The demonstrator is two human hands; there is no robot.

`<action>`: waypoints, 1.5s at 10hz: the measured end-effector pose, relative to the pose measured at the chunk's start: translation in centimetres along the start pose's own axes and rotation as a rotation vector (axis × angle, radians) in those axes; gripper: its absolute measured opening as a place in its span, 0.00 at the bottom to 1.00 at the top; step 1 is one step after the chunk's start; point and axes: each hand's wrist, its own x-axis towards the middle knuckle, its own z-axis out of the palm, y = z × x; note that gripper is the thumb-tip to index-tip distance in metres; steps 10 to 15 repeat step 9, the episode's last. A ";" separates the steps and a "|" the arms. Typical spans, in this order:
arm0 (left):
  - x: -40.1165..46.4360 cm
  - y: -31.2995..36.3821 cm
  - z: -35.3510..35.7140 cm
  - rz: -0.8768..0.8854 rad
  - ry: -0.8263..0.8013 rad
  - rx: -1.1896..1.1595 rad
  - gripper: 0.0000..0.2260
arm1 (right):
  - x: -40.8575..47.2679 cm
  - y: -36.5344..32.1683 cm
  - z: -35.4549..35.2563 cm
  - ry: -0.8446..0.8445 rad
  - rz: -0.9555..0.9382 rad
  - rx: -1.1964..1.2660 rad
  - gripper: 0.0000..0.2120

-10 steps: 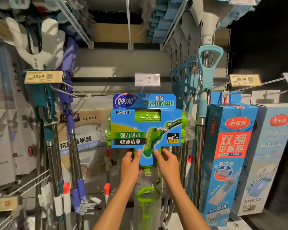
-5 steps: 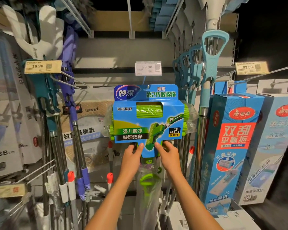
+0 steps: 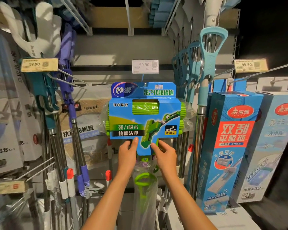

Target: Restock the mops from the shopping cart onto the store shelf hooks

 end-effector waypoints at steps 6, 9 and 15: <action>-3.6 0.9 -0.1 -0.043 -0.093 -0.066 0.11 | -1.6 -1.1 -1.7 -0.096 0.070 0.037 0.18; -9.4 4.0 -3.6 0.136 -0.109 0.073 0.19 | -6.7 -6.2 -4.1 -0.097 -0.029 0.070 0.22; -9.4 4.0 -3.6 0.136 -0.109 0.073 0.19 | -6.7 -6.2 -4.1 -0.097 -0.029 0.070 0.22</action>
